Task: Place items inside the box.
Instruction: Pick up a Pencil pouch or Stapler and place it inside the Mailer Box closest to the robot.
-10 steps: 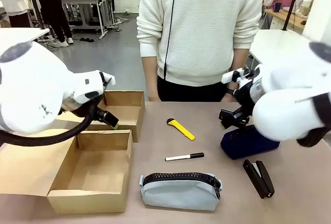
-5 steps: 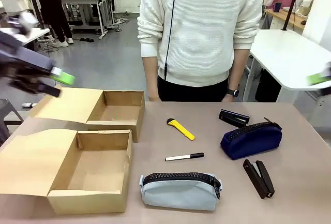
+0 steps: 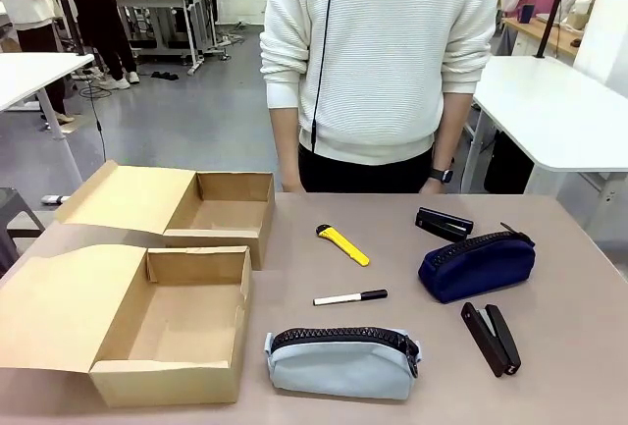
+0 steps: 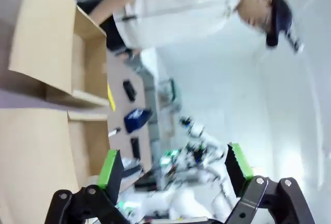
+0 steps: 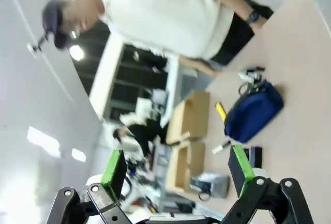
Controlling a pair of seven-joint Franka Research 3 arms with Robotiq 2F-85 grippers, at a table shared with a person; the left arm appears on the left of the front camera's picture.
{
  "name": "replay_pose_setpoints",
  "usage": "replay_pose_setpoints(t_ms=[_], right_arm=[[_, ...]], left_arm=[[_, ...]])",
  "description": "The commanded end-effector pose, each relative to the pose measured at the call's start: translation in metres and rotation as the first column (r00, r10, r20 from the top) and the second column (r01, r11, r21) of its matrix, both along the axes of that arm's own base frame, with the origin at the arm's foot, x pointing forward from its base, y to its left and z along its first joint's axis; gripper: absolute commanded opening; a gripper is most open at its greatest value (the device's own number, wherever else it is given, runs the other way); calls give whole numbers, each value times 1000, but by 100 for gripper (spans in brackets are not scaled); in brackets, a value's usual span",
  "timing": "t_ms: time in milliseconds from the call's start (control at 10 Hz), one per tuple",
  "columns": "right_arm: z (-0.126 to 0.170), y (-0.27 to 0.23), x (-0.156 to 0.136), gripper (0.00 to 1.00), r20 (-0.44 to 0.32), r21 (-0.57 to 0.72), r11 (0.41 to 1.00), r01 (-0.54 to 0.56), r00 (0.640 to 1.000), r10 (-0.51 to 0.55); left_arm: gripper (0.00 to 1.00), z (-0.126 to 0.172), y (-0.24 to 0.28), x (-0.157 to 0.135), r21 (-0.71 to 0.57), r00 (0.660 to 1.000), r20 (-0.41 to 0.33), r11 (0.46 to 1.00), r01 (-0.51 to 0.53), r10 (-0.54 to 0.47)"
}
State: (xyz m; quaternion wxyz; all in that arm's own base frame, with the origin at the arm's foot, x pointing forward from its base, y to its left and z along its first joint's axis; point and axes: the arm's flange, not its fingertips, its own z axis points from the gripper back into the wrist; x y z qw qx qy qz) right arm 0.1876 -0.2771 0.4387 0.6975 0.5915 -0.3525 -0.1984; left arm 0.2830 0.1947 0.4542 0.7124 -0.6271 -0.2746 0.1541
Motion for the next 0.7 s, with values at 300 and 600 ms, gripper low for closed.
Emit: replay_pose_setpoints(t_ms=[300,600], right_arm=[[21,18,1,100,-4,-103,992,-77,997,77],[21,18,1,100,-4,-103,992,-77,997,77]], left_arm=[[100,19,-18,-4,106,994,30,990,97,-101],[100,19,-18,-4,106,994,30,990,97,-101]])
